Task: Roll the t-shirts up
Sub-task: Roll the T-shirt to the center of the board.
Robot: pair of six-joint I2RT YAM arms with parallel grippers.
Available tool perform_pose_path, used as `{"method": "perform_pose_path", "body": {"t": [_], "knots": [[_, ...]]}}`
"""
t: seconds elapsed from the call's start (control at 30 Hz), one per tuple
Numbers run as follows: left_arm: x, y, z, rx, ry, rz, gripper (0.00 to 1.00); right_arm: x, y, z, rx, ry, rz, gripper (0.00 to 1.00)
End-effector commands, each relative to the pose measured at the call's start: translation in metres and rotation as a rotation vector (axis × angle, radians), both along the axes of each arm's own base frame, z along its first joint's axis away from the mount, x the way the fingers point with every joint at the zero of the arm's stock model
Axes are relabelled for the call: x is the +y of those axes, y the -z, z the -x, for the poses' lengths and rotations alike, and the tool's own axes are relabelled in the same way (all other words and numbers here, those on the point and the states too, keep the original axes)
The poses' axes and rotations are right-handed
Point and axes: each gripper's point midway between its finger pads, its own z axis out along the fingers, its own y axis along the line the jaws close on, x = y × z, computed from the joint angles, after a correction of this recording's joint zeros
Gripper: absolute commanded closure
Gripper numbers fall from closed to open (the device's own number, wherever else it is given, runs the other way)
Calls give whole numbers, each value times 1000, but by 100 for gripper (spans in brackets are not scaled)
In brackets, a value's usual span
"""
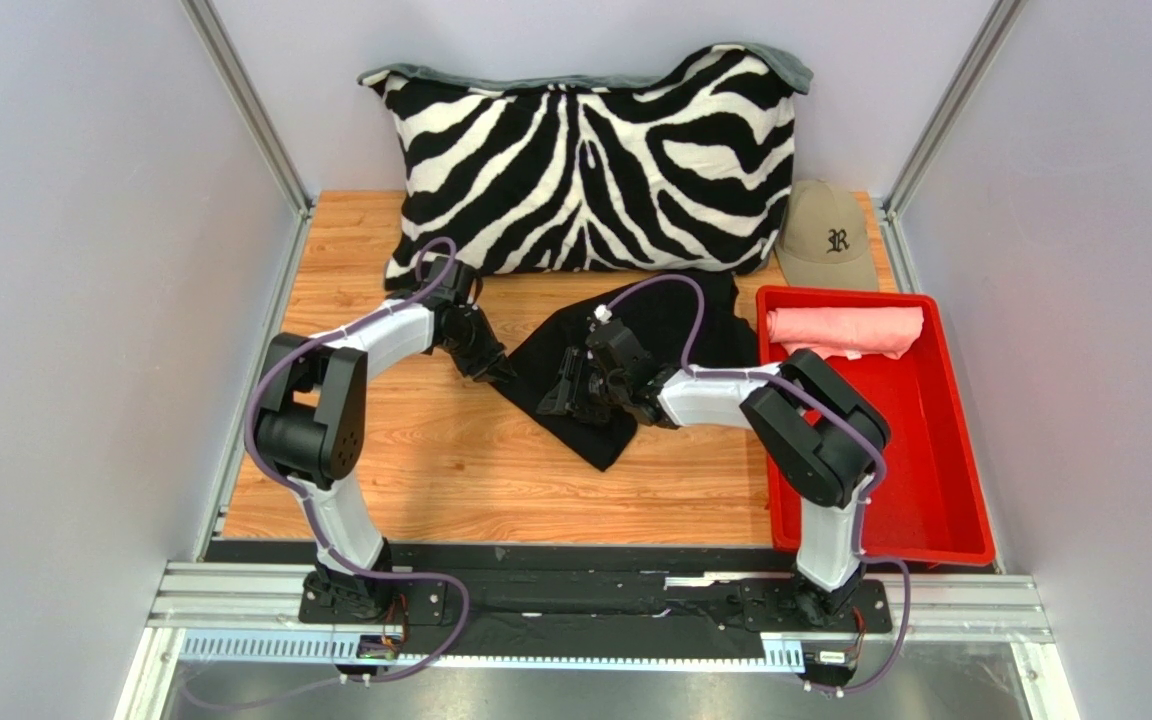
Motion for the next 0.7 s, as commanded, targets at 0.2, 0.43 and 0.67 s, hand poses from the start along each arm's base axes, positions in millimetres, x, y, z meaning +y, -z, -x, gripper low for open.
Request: {"method": "perform_pose_path", "body": {"t": [0.2,0.43,0.67], "knots": [[10,1,-4,9,13,-73,72,-35,-3,23,-34,-28,170,53],[9,-1,-5,7,18,-78,72,-50,-5,41,-51,-58,211,52],[10,0,-5,9,22,-84,72,-56,-10,58,-48,-98,214,52]]}}
